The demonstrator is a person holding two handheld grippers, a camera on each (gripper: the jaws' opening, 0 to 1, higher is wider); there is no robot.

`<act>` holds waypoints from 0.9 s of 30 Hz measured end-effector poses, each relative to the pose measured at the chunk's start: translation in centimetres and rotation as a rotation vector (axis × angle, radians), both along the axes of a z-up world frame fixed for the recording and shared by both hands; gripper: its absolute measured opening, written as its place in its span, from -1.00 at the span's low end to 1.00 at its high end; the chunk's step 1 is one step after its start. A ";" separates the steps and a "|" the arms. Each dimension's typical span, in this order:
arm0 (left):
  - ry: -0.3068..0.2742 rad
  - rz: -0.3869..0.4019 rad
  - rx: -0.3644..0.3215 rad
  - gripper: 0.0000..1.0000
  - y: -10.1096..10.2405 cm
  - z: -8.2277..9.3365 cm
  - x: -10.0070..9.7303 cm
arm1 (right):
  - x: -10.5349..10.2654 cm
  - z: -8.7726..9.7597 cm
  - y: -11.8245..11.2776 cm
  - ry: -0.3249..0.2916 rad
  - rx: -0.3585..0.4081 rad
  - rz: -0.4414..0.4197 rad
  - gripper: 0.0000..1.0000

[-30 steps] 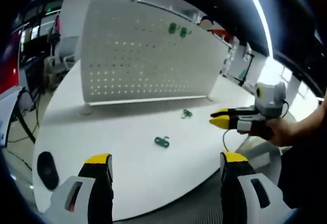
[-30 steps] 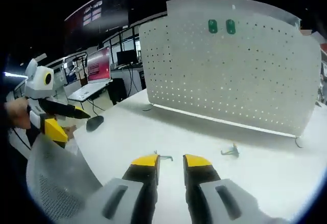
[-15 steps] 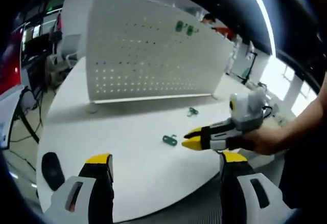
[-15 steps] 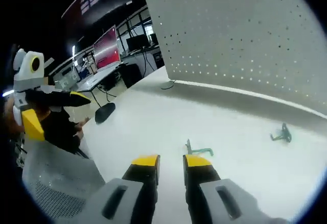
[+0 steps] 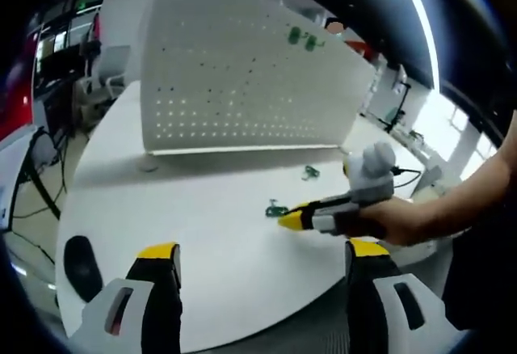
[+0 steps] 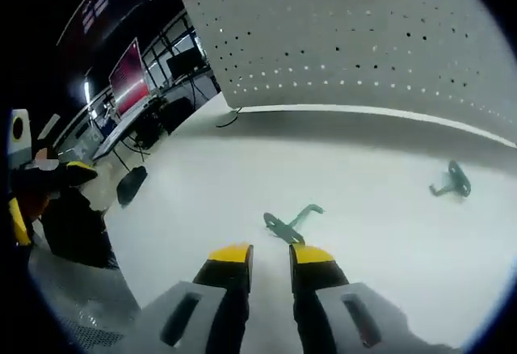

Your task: Insert the hook assembly into the mounting plate slot until the hook locks in place.

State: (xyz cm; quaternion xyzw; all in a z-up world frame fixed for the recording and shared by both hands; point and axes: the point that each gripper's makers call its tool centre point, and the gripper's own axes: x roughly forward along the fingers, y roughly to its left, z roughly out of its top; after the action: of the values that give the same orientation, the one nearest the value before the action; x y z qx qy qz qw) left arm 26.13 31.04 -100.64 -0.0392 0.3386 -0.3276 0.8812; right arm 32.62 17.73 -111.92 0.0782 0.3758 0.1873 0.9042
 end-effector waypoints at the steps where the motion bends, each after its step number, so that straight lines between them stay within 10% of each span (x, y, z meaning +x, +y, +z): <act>1: 0.001 0.000 -0.001 0.69 0.0 0.0 0.0 | 0.3 0.0 -0.1 0.001 0.002 -0.004 -0.67; 20: 0.019 0.013 -0.010 0.65 0.5 -0.4 0.2 | 5.9 -0.4 2.1 0.046 -0.089 0.040 -0.55; 27: 0.023 0.023 -0.014 0.64 0.7 -0.4 0.3 | 5.9 -0.5 1.5 0.026 -0.218 0.138 -0.95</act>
State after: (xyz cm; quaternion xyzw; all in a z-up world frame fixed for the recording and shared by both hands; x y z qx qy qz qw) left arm 26.39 31.71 -101.06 -0.0532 0.3460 -0.3195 0.8806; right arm 38.53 19.28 -112.40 -0.0443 0.4100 0.2060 0.8874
